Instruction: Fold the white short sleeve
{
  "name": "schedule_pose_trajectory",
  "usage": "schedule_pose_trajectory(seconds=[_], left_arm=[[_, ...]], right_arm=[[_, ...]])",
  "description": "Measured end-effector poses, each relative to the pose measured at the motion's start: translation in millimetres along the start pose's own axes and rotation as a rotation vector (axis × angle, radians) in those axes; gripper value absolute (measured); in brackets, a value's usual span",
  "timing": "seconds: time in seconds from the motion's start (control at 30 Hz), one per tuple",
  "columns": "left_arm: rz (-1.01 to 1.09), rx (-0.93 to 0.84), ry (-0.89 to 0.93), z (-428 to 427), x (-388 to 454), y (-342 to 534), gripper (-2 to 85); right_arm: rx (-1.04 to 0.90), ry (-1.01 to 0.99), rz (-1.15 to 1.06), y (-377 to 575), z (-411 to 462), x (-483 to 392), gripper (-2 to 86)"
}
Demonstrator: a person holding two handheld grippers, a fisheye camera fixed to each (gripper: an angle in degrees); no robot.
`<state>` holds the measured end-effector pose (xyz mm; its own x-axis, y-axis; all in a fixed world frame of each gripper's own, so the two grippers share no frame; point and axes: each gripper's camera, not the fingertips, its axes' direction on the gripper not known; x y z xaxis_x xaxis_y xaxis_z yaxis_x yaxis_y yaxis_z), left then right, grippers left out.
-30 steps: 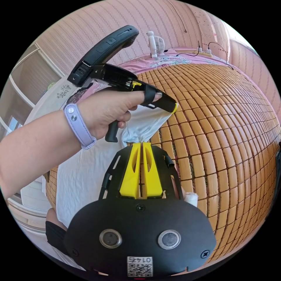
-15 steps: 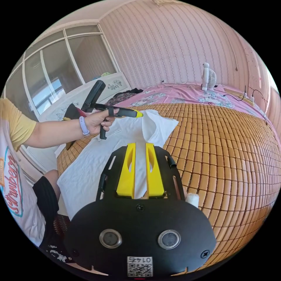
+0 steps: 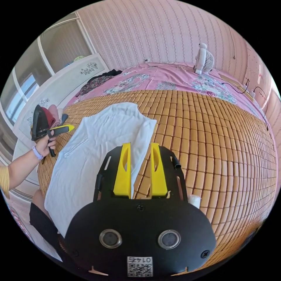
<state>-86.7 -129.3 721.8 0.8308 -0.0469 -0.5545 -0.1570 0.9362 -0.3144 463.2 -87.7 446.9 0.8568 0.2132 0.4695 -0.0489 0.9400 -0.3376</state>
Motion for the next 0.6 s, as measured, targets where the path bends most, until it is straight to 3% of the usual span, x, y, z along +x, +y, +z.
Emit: schedule_pose_trajectory(seconds=[0.13,0.27,0.43,0.6], left_arm=[[-0.030,0.028,-0.016,4.9,-21.4,-12.7,5.3],[-0.114,-0.096,0.001,27.6,-41.1,-23.5,2.9],[-0.073,-0.131,-0.055,20.8,-39.6,-32.1,-0.8],[-0.046,-0.040,-0.093,-10.1,-34.7,-44.4,-1.0]], right_arm=[[-0.017,0.035,0.085,-33.2,28.3,13.7,9.5],[-0.117,-0.008,0.089,-46.7,45.8,25.7,3.1],[-0.055,-0.004,0.119,-55.6,33.0,39.6,1.2],[0.003,-0.022,0.131,-61.7,15.3,44.1,0.7]])
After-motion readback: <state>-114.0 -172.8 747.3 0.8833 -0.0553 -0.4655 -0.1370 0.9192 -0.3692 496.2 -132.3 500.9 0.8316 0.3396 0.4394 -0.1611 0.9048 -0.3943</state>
